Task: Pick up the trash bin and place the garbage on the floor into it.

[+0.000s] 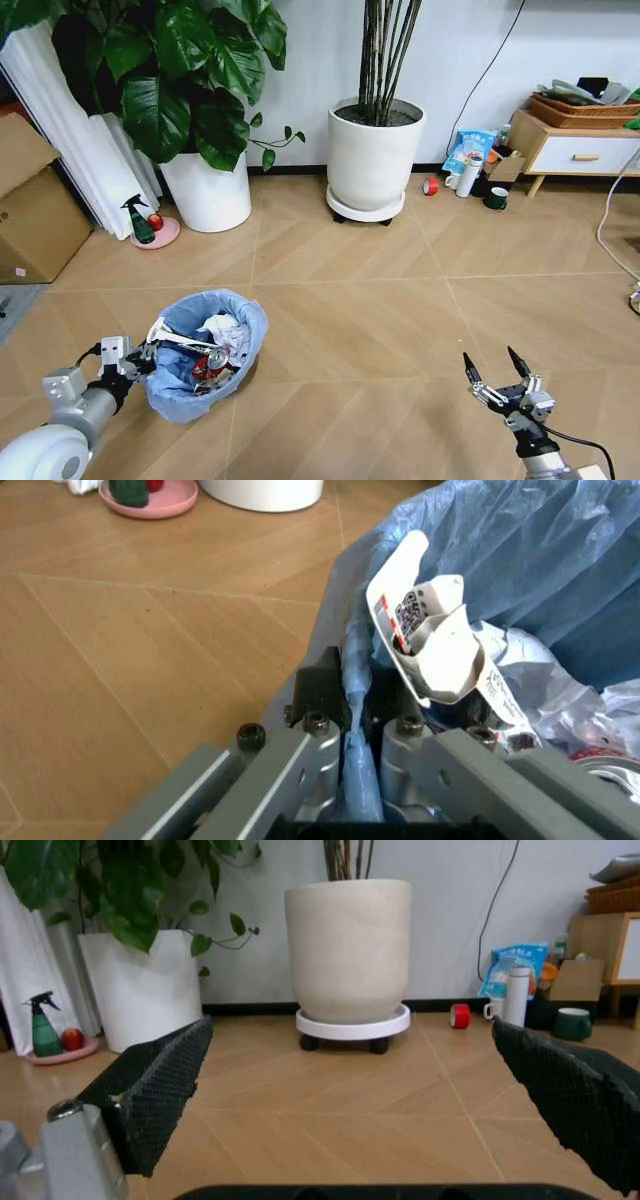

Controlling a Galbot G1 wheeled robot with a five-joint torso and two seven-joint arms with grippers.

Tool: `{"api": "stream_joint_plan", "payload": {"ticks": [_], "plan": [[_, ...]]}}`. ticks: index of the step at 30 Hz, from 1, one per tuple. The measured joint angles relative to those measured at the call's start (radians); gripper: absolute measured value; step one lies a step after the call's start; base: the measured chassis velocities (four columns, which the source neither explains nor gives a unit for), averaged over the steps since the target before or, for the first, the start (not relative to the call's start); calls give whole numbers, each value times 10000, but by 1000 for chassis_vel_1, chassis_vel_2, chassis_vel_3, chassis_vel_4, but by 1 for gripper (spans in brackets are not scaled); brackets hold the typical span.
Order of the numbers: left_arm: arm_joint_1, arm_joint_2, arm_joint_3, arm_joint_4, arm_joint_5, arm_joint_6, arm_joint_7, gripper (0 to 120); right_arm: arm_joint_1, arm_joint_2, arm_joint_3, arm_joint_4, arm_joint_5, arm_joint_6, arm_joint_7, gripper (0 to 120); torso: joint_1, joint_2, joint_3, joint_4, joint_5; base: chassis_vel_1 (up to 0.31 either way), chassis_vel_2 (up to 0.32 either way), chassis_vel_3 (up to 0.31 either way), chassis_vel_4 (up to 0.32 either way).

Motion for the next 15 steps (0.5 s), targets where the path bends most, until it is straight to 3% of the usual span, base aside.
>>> {"api": "stream_joint_plan", "payload": {"ticks": [7,15], "plan": [[-186,7,124,44,-47,32,-99,0,130,-76,-51,-5,36,-30,25,100,1,0,1,0,0,117,-51,-140,66],[-262,1,221,47,-67,65,-196,0,169,-123,-80,-65,93,-30,22,100,0,0,0,-1,-3,201,-144,-207,150]]}}
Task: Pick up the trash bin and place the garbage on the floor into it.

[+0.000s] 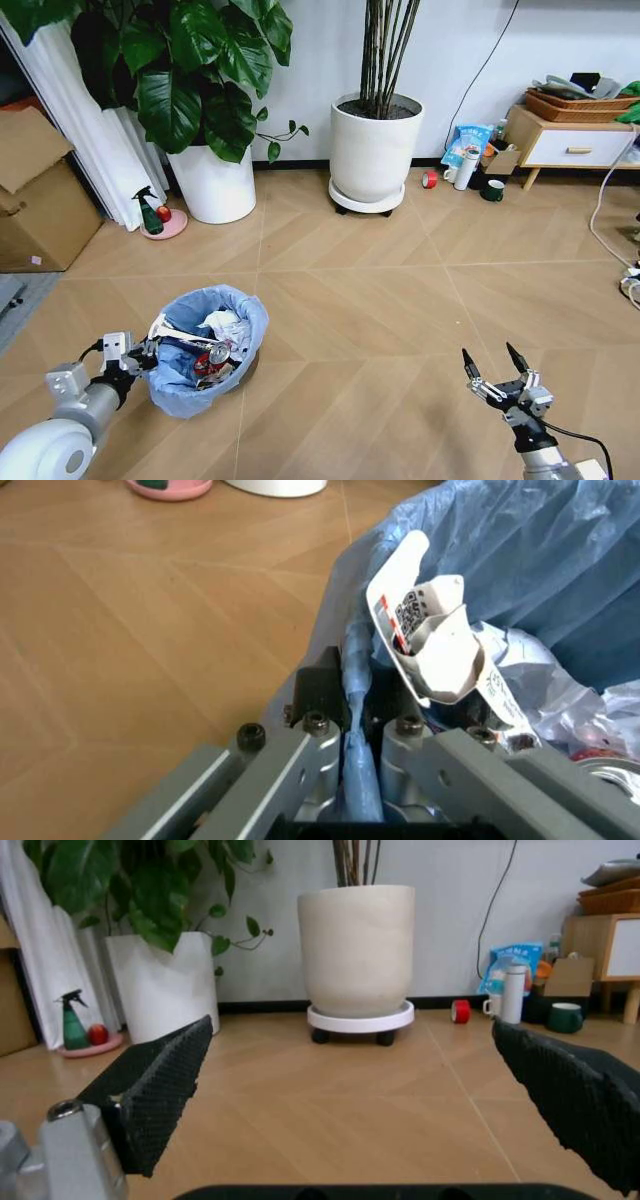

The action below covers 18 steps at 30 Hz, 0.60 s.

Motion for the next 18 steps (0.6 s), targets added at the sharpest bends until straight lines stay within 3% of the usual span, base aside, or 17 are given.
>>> {"api": "stream_joint_plan", "payload": {"ticks": [18], "plan": [[21,-79,6,-32,15,11,-32,0,3,-55,-2,-33,123,9,-57,100,0,0,0,1,7,176,-149,-185,143]]}}
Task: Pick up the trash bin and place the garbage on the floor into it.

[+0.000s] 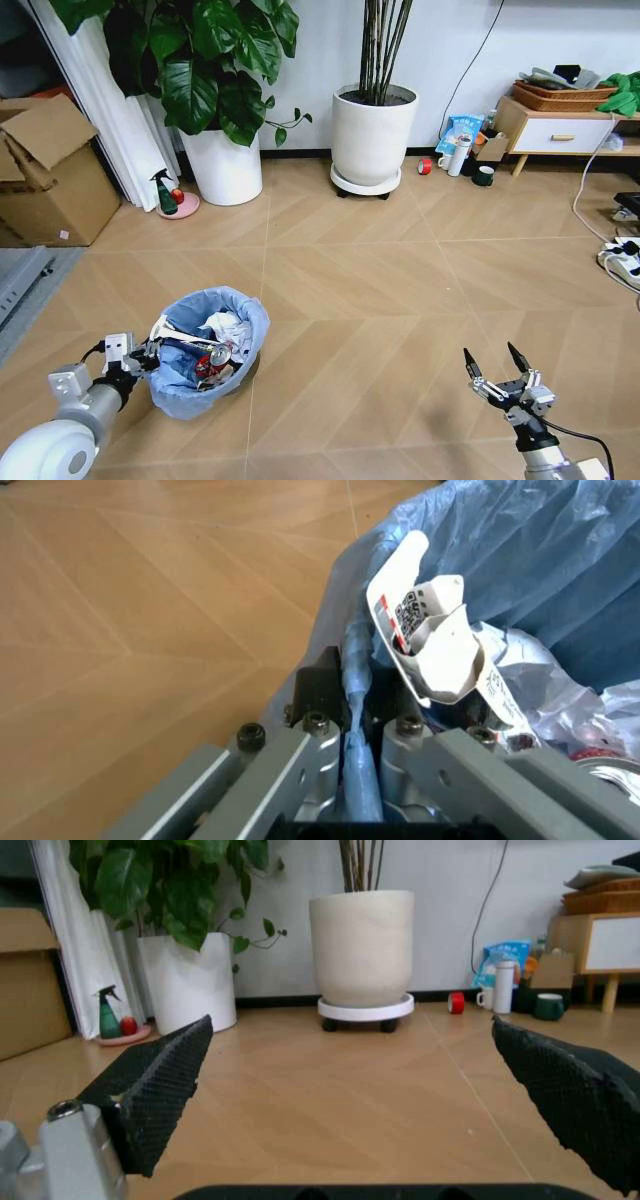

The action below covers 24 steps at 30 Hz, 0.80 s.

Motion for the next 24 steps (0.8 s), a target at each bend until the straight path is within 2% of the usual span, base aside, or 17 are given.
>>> {"api": "stream_joint_plan", "payload": {"ticks": [15,24], "plan": [[201,-40,-163,-139,5,1,14,0,-109,105,51,112,-11,83,-106,100,-2,0,-1,0,-7,212,-208,-212,210],[290,-114,-217,-204,43,-4,43,0,-187,125,122,214,-18,126,-151,100,0,0,1,-1,-6,86,-88,-78,69]]}}
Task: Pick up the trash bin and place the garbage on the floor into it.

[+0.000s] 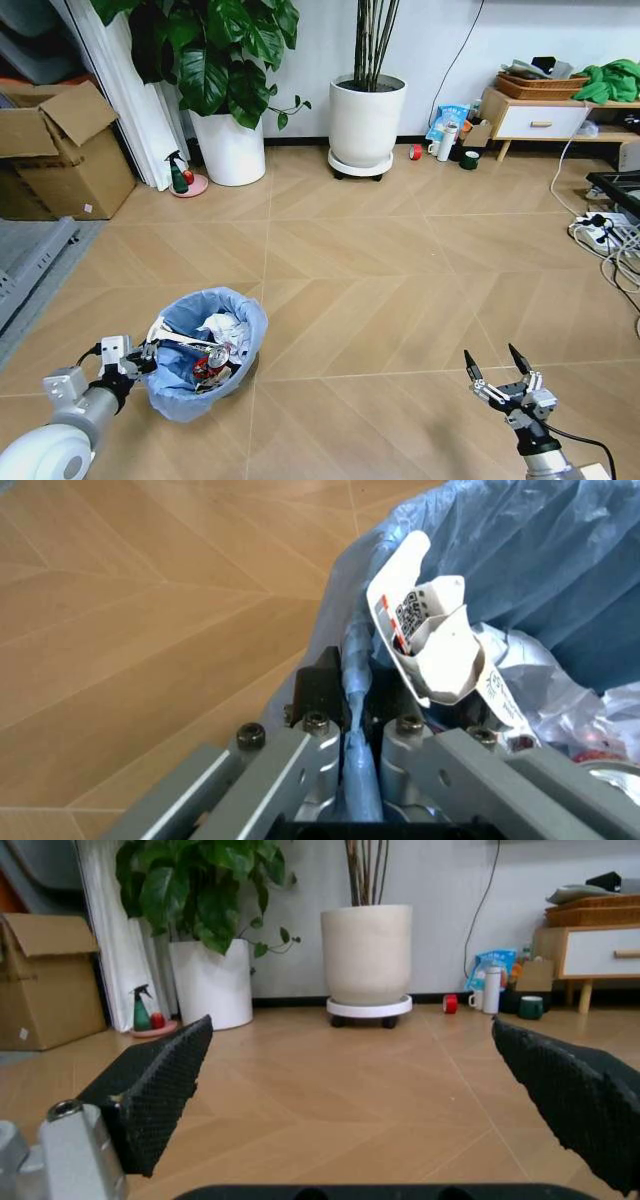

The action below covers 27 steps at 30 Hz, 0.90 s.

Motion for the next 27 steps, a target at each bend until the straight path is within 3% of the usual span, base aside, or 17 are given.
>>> {"api": "stream_joint_plan", "payload": {"ticks": [27], "plan": [[105,-69,-105,-61,12,-23,24,0,-60,4,35,93,-1,18,-4,100,1,0,-1,0,1,107,-109,-104,103]]}}
